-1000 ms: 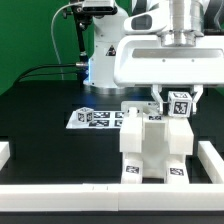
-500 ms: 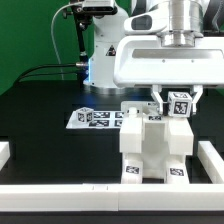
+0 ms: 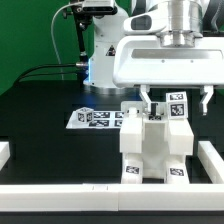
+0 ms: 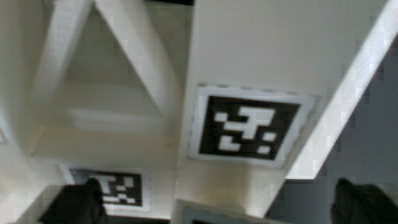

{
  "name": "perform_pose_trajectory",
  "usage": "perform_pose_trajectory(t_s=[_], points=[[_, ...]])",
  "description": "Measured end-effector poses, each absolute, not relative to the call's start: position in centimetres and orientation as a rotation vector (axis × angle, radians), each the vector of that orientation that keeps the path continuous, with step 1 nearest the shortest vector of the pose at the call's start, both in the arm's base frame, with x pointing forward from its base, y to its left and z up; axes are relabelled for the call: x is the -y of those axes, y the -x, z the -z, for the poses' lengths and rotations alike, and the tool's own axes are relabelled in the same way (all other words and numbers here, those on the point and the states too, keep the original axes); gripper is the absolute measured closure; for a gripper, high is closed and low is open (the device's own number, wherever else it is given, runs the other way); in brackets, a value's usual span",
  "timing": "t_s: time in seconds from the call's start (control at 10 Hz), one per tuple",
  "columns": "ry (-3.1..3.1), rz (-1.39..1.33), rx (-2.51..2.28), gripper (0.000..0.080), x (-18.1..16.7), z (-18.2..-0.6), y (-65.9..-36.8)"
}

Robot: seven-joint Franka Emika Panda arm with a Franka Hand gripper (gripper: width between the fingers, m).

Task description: Assemble chair

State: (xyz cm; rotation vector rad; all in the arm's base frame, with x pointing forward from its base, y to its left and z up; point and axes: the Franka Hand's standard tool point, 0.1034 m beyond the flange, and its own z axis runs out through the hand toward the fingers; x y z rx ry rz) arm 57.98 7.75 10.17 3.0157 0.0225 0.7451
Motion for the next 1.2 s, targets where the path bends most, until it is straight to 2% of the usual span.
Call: perform_pose_trajectory(t_s=[0.2, 0.3, 0.7, 0.9, 1.2], points=[[-3.041, -0.649, -0.016, 0.0152, -7.7, -10.5, -57.9], [-3.058, -0.624, -0.002, 0.0152, -7.7, -11.8, -58.4], [-3.159, -0.111, 0.104, 0.0150, -7.8, -13.6, -58.8], [-3.162, -0.010, 0.139, 0.0150, -7.2, -13.3, -59.4], [-3.153, 0.007, 0.191, 0.0150, -7.5, -11.7, -59.2]])
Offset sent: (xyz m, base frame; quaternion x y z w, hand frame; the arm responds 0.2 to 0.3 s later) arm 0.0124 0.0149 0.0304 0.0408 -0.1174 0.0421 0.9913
